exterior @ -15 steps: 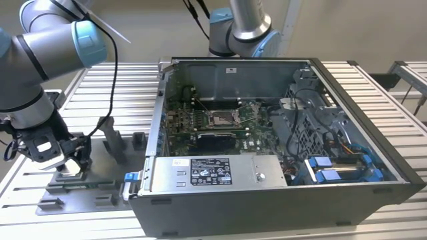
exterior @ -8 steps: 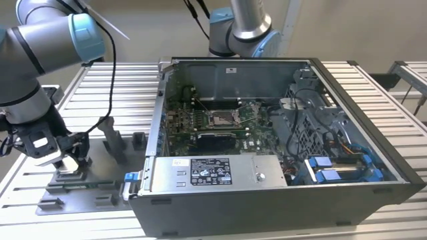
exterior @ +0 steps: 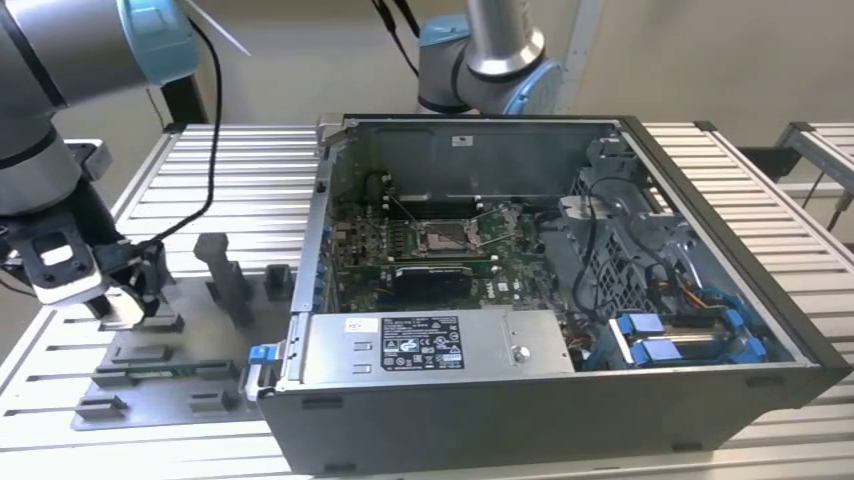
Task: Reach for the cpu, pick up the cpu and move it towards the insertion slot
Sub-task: 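Pick up the cpu and move it towards the insertion slot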
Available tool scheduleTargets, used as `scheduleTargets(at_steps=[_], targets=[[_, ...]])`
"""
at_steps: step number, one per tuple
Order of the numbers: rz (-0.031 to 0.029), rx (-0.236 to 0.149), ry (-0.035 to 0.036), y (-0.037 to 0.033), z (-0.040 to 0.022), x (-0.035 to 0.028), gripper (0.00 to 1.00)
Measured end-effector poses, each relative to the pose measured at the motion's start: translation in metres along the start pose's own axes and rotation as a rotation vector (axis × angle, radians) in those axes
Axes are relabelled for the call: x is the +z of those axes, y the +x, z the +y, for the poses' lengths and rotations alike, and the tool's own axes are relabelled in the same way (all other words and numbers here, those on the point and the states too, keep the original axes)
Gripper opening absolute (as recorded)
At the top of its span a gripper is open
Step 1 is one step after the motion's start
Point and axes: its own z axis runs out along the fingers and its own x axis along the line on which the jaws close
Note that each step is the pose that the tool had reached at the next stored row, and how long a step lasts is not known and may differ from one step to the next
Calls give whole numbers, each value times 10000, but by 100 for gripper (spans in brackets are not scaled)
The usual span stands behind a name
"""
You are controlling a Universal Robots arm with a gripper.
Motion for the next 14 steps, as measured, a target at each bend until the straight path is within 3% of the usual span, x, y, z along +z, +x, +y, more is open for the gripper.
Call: scheduleTargets(at_steps=[9,14], targets=[[-1,0,0,0,15,-404,0],[0,0,17,0,23,-549,0]])
